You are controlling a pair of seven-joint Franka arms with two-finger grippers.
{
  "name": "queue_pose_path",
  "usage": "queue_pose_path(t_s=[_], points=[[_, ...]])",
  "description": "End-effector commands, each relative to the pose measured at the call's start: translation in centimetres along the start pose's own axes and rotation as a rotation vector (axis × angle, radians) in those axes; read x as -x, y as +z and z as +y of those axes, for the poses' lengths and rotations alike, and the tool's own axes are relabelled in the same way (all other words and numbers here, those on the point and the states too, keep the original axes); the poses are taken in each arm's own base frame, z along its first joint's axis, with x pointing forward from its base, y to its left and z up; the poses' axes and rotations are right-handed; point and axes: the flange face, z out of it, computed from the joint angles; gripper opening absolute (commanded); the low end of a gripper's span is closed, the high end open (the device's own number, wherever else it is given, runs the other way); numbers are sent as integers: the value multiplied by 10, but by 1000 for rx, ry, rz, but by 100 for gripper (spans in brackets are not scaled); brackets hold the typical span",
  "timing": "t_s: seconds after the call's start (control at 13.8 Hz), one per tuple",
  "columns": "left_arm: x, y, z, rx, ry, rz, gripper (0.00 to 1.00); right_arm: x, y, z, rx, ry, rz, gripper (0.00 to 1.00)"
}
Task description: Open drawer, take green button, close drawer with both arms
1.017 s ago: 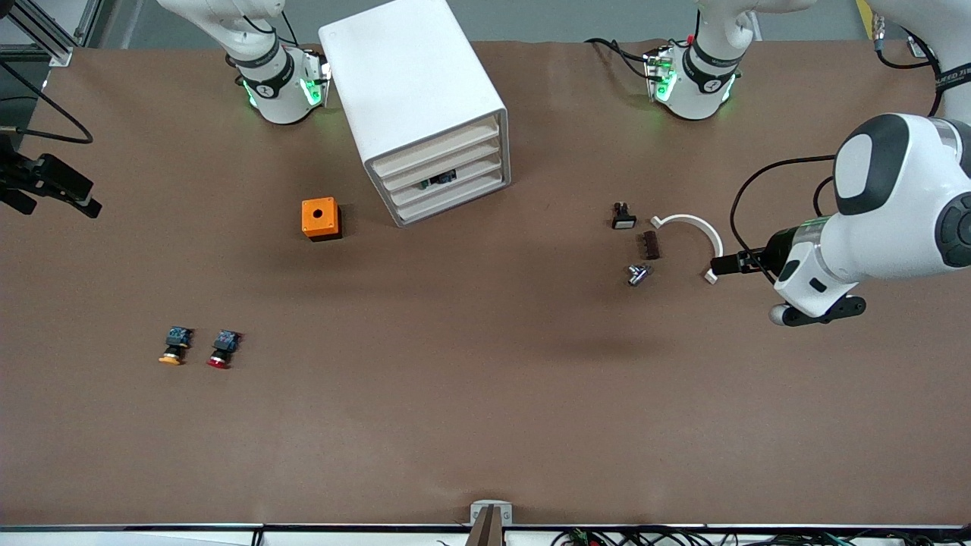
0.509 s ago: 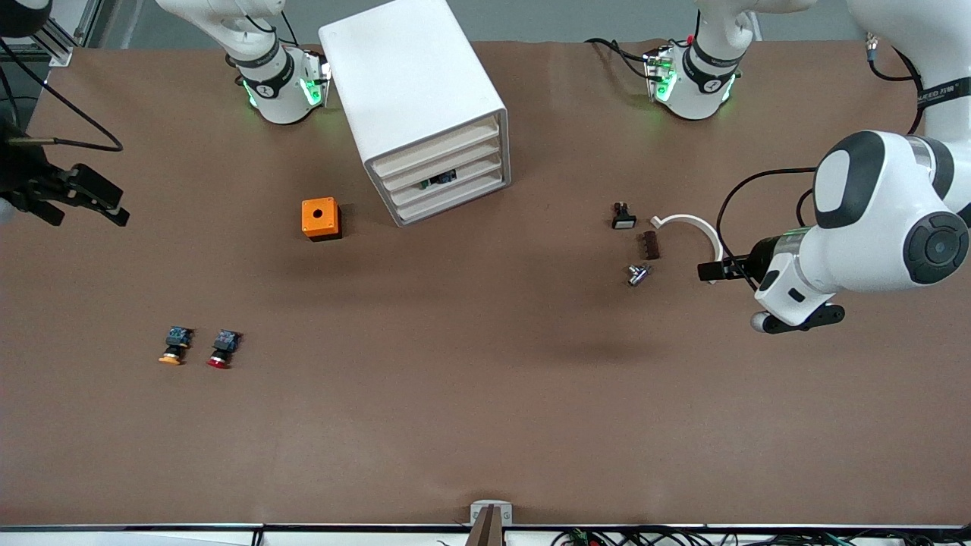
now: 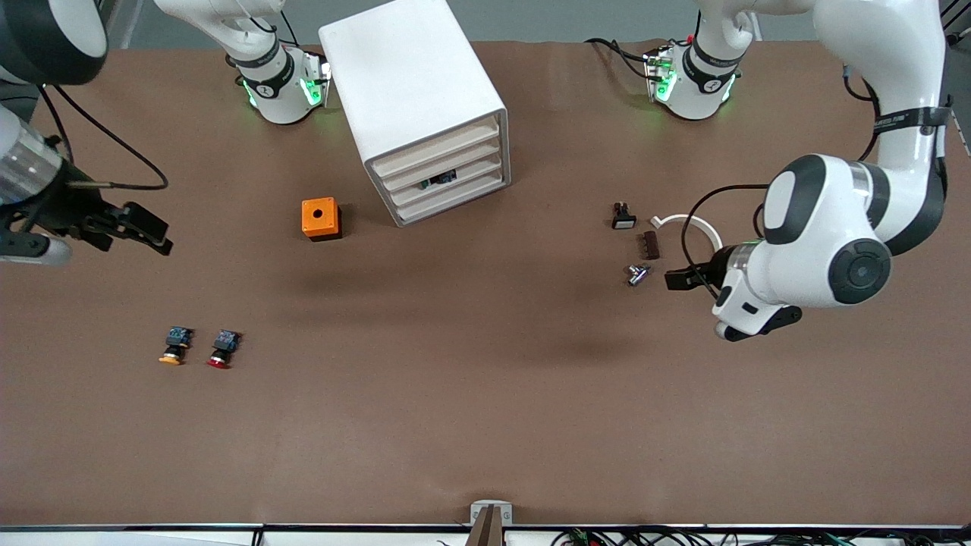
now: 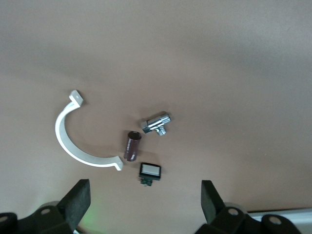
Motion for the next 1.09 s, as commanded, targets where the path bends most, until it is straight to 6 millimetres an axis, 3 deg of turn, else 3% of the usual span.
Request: queue_pose_path(t_s=[0.0, 0.22, 0.36, 0.65, 0.94, 1.02], points=[[-1, -1, 26, 8, -103, -3, 100, -10, 22, -27, -16, 59, -3, 100], [8, 3, 63, 81, -183, -63, 100, -25, 39, -46, -70, 129, -33, 100], [10, 6, 74, 91, -291, -122, 100, -38, 52, -55, -76, 140, -44, 100], [15, 18, 81, 118, -487, -269, 100, -50, 84, -76, -60, 161, -76, 100], [9, 27, 83, 139, -551, -325, 100, -47, 96, -104, -65, 189, -71, 100], [8, 27, 83, 143, -552, -329, 100, -42, 96, -120, -65, 186, -69, 100]])
